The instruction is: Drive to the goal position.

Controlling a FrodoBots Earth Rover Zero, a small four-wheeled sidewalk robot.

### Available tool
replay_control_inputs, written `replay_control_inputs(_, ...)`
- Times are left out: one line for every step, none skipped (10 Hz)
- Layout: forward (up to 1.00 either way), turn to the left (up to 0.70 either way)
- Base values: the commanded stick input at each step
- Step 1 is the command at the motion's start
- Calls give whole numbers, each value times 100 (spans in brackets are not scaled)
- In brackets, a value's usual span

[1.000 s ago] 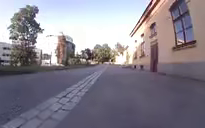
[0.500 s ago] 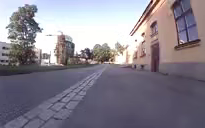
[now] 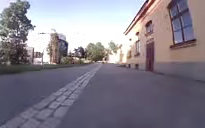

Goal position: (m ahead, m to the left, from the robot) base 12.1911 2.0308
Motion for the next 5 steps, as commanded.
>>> replay_control_inputs(50,0)
replay_control_inputs(50,0)
replay_control_inputs(50,0)
replay_control_inputs(50,0)
replay_control_inputs(50,0)
